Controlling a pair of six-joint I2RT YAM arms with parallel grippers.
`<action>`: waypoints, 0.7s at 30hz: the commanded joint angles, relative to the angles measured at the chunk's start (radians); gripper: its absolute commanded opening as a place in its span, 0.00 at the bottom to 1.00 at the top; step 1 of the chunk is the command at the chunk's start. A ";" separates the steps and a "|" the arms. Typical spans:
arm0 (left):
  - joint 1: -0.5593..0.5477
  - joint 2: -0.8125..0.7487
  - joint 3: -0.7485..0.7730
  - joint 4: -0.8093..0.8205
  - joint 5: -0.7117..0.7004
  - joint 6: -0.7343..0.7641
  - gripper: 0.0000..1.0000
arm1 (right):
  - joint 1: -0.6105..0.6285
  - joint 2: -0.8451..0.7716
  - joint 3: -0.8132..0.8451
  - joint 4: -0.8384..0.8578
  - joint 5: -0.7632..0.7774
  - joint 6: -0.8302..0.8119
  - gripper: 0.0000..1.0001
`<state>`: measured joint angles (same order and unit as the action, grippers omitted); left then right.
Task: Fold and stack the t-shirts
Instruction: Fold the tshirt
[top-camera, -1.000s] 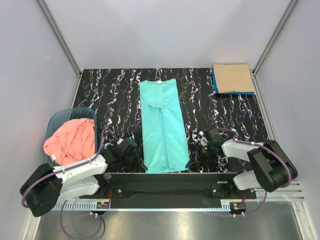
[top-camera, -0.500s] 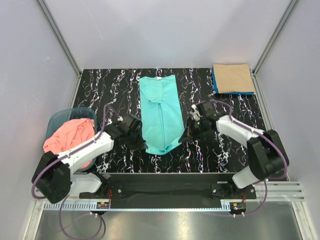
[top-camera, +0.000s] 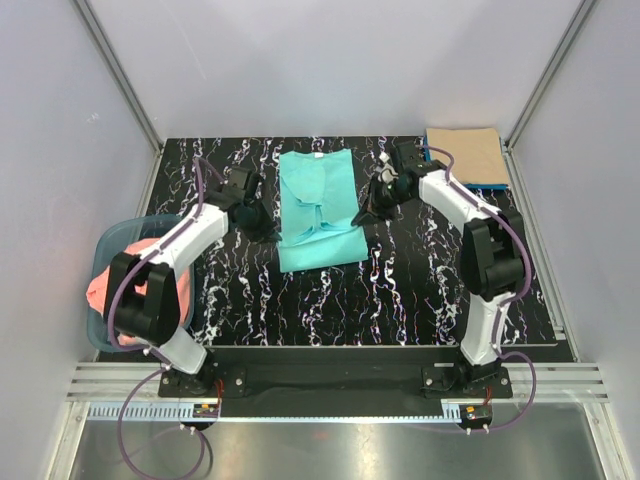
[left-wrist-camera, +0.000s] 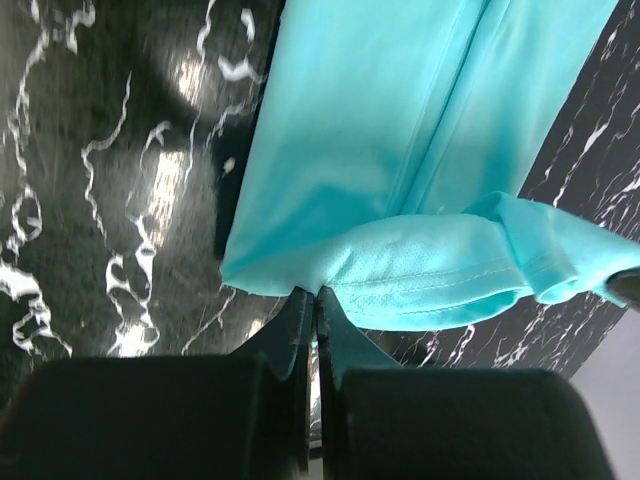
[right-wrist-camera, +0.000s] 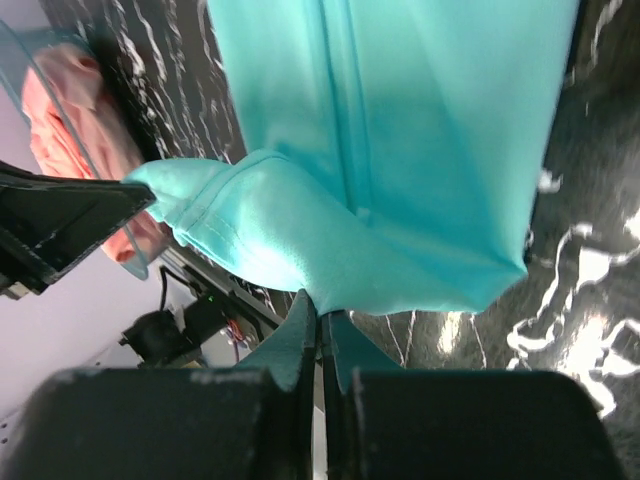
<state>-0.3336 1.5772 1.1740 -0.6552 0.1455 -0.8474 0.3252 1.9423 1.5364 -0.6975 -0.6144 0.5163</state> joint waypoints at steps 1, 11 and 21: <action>0.034 0.044 0.105 0.009 0.054 0.064 0.00 | -0.018 0.073 0.134 -0.080 -0.028 -0.036 0.00; 0.085 0.217 0.265 0.012 0.106 0.093 0.00 | -0.044 0.271 0.359 -0.120 -0.073 -0.042 0.00; 0.102 0.322 0.305 0.026 0.141 0.107 0.01 | -0.060 0.363 0.436 -0.122 -0.093 -0.032 0.00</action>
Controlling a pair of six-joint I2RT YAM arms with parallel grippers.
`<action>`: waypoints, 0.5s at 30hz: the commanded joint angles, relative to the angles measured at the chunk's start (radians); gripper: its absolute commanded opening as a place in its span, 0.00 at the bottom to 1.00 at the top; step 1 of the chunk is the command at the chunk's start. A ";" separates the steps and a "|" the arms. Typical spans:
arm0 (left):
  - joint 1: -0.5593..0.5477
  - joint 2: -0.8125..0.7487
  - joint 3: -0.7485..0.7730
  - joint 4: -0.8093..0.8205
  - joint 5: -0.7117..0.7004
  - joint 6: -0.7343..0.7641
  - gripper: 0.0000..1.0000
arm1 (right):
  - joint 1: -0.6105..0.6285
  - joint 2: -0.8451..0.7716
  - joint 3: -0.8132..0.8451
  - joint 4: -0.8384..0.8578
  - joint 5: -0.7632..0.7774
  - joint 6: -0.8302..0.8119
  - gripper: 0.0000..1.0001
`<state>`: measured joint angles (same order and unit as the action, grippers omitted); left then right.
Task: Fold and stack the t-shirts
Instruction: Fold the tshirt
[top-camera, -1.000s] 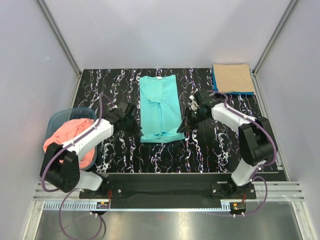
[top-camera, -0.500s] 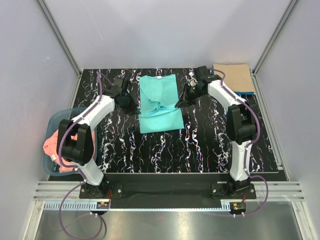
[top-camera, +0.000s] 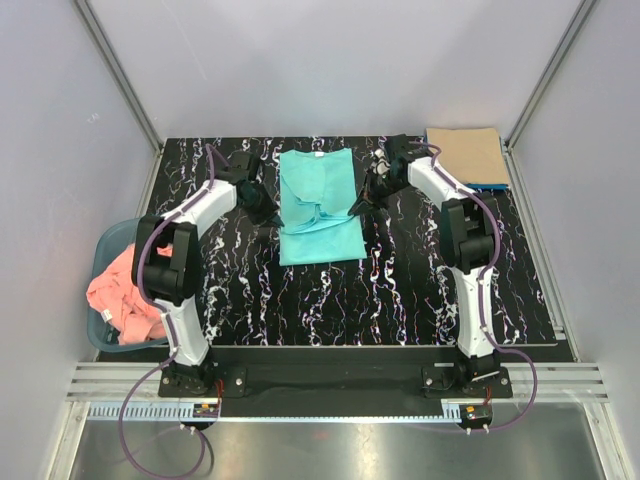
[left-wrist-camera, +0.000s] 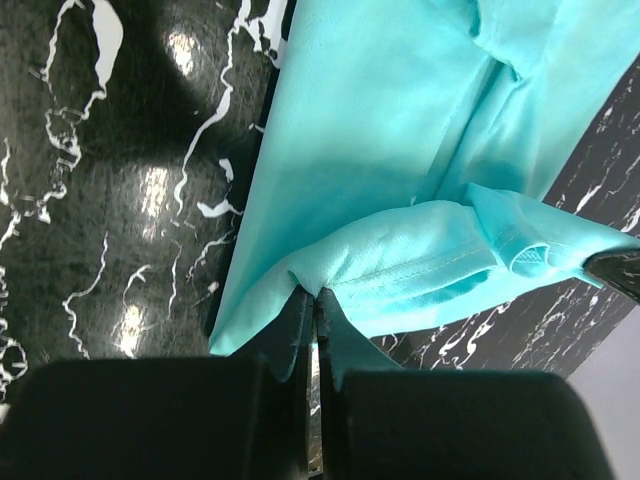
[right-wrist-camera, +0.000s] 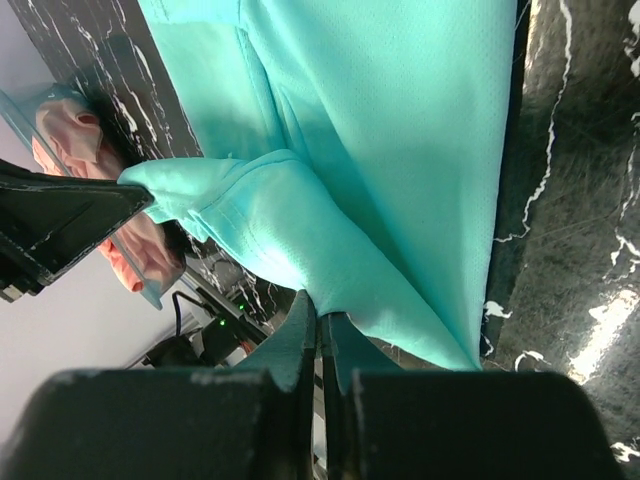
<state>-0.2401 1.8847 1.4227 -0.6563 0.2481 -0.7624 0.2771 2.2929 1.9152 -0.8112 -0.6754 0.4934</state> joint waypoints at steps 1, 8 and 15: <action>0.009 0.019 0.068 0.026 0.037 0.023 0.01 | -0.013 0.017 0.059 -0.009 -0.032 -0.009 0.00; 0.018 0.060 0.104 0.034 0.043 0.018 0.01 | -0.032 0.040 0.076 -0.009 -0.041 -0.010 0.00; 0.027 0.065 0.120 0.040 0.043 0.014 0.00 | -0.041 0.056 0.111 0.003 -0.059 0.013 0.00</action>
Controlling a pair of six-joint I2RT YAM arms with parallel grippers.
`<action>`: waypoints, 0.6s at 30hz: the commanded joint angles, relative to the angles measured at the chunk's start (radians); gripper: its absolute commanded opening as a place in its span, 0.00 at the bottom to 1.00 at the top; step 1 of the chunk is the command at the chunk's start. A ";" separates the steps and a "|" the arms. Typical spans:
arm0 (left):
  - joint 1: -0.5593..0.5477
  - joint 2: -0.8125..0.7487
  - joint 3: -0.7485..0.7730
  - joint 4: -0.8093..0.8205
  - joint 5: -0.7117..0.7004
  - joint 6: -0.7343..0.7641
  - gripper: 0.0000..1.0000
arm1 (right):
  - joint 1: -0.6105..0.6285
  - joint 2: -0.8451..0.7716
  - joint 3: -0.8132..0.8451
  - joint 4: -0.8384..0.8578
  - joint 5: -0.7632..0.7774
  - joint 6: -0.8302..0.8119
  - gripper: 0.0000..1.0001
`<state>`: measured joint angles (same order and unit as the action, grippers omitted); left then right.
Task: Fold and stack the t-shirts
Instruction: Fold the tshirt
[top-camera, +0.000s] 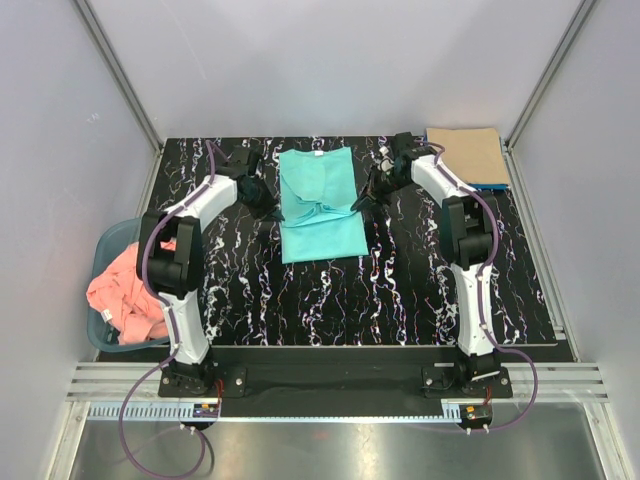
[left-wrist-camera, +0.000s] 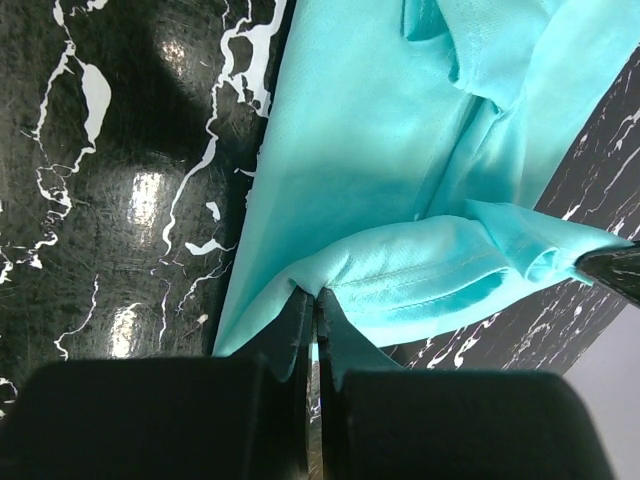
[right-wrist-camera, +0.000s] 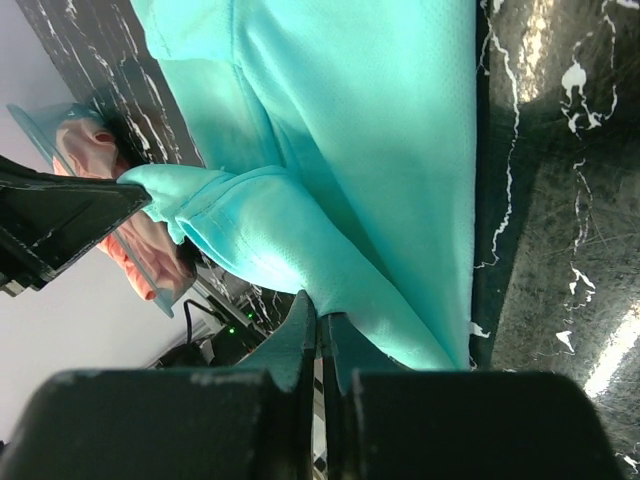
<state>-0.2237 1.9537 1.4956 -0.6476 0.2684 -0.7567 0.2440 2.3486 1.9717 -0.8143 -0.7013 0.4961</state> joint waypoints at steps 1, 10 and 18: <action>0.012 0.004 0.049 0.031 0.023 0.005 0.01 | -0.008 0.005 0.065 0.009 -0.035 0.018 0.00; 0.020 0.069 0.110 0.034 0.034 0.000 0.01 | -0.012 0.084 0.162 -0.016 -0.043 0.021 0.02; 0.021 0.157 0.227 0.007 0.000 0.042 0.31 | -0.031 0.159 0.239 -0.003 -0.038 0.033 0.20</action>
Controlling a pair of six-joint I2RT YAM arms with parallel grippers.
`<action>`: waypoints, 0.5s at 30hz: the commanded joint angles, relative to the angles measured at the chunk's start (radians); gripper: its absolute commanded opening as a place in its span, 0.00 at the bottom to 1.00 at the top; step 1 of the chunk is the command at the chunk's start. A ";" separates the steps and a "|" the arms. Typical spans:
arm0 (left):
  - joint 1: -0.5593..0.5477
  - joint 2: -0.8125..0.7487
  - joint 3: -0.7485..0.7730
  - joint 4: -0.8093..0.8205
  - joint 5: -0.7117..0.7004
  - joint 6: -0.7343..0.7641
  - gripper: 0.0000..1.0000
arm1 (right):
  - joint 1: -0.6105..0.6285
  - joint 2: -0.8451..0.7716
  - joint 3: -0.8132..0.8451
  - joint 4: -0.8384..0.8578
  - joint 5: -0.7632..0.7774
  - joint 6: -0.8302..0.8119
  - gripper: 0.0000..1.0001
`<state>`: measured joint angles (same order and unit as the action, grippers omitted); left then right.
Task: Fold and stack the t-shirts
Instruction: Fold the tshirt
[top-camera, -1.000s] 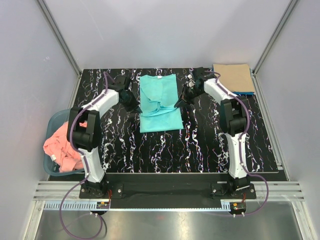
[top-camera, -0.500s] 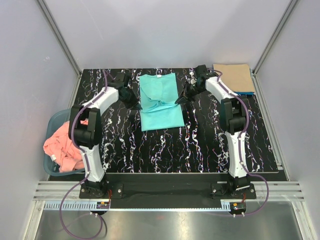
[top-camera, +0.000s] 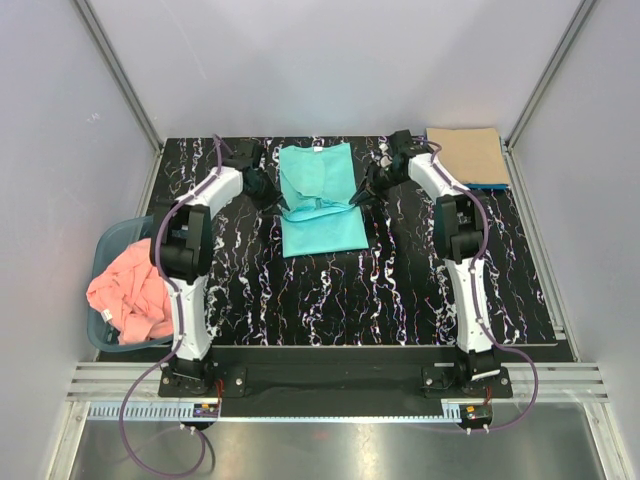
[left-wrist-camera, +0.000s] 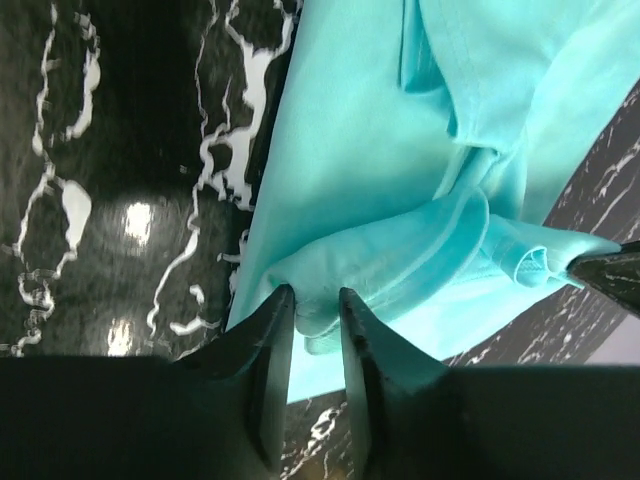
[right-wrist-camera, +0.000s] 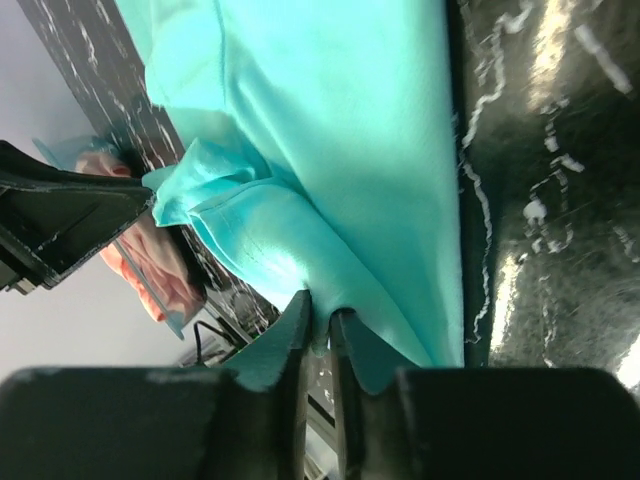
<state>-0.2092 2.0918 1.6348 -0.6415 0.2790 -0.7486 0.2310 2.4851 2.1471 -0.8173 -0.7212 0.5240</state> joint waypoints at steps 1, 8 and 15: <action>0.008 0.028 0.106 -0.026 -0.029 0.046 0.33 | -0.021 0.032 0.095 -0.003 -0.015 0.010 0.22; 0.005 -0.104 0.143 -0.070 -0.190 0.143 0.64 | -0.053 0.032 0.257 -0.158 0.096 -0.047 0.56; -0.045 -0.306 -0.150 0.047 -0.140 0.213 0.52 | -0.050 -0.198 -0.096 -0.063 0.115 -0.091 0.65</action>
<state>-0.2214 1.8820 1.5814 -0.6655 0.1314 -0.6048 0.1722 2.4310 2.1448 -0.9051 -0.6235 0.4683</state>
